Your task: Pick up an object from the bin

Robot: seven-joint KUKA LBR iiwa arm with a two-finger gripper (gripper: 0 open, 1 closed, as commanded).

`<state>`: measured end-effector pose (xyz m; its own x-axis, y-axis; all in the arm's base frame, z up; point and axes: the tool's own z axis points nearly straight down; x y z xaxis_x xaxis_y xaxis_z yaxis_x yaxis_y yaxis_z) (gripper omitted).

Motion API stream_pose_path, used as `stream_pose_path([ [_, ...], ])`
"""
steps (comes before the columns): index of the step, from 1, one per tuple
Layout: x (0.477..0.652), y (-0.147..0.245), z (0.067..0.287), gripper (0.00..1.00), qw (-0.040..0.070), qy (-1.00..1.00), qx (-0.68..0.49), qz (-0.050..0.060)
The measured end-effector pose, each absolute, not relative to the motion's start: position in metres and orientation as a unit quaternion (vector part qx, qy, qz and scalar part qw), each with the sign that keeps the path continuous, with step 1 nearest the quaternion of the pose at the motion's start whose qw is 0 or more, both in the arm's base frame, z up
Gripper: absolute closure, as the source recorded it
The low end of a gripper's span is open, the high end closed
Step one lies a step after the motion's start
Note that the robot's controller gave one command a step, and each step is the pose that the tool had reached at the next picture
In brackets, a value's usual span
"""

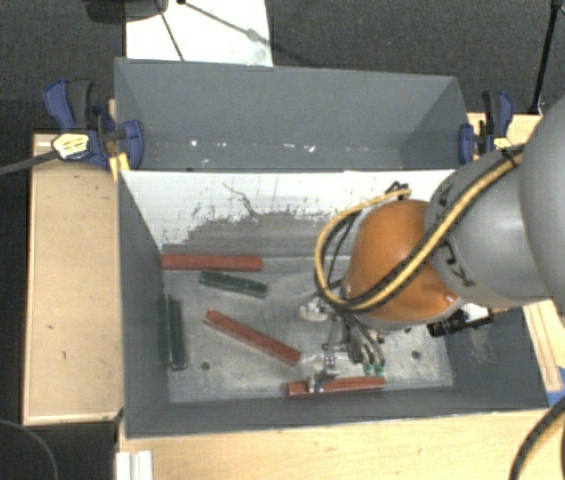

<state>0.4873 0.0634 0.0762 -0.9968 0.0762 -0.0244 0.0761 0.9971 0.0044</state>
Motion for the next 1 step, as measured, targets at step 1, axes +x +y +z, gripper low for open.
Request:
stream_pose_path([
  [1,0.4872,0.0634,0.0761,0.00,0.012,0.999,0.039,0.002],
])
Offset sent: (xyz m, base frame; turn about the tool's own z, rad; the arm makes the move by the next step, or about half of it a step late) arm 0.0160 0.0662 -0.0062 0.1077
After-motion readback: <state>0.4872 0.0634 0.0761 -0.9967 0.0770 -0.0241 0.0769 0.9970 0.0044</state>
